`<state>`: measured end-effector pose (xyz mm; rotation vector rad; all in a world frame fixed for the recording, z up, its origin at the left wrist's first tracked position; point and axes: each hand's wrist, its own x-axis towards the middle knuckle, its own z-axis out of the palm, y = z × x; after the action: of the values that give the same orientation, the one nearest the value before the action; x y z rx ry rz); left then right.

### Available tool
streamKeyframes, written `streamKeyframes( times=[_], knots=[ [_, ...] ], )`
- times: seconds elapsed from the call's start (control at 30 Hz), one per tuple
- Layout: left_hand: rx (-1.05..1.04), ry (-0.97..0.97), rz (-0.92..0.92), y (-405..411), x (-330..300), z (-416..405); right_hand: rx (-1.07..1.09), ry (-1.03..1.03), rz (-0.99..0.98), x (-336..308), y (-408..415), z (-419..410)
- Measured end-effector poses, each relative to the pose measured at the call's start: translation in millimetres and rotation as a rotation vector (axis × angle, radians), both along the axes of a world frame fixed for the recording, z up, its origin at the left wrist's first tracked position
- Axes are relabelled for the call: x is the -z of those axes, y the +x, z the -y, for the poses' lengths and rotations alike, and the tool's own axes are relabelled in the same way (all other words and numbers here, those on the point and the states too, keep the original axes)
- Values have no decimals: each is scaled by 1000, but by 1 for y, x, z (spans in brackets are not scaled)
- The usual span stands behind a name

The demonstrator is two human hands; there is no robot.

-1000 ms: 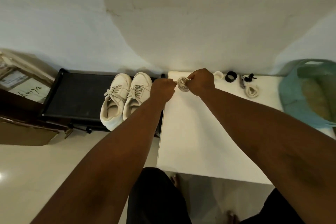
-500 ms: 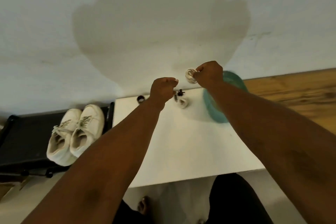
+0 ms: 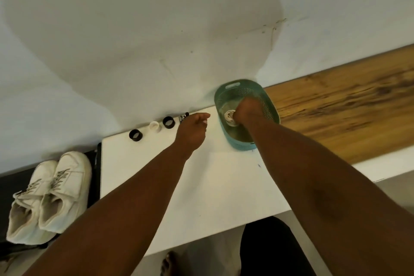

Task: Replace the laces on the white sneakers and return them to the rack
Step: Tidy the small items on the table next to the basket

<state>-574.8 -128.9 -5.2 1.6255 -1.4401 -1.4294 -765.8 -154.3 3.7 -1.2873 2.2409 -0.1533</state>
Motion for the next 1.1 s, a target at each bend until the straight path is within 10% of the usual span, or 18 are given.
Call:
streamKeyframes(
  times=[0.23,0.5,0.8,1.1],
  knots=[
    [16,-174,234,42,19,-8,-67,76,-25,5,9,-6],
    [-73,-198,543,80,44,-36,-198,-605,46,-34,66,10],
    [486,-114,882,94,84,-47,-285,-159,-74,38,142,-5],
    [516,-133,860,104,113,-54,-216,-131,-122,70,154,9]
  ],
)
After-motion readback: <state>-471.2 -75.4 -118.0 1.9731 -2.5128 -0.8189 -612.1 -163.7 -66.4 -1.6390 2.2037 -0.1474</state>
